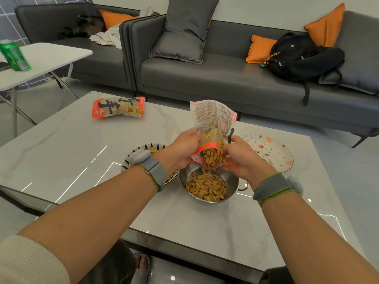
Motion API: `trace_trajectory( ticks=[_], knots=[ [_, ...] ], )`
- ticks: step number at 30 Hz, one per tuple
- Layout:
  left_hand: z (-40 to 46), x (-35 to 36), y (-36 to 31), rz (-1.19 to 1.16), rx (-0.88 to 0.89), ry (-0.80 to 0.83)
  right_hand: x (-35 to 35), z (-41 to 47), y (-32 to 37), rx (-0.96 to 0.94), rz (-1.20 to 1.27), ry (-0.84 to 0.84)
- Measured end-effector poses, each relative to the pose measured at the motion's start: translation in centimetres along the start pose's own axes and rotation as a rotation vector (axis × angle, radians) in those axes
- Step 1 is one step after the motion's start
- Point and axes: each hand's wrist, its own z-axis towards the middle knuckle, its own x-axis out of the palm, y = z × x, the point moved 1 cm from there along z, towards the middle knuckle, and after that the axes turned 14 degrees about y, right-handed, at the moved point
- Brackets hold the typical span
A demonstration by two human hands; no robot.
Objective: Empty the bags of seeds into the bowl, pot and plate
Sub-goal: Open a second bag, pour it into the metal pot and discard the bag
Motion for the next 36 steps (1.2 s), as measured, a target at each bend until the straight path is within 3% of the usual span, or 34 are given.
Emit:
trace_trajectory(
  ticks=[36],
  knots=[
    [0.3,-0.2,-0.5,0.037,0.027,-0.058,-0.7,-0.4,0.9,-0.023,-0.018,0.041]
  ],
)
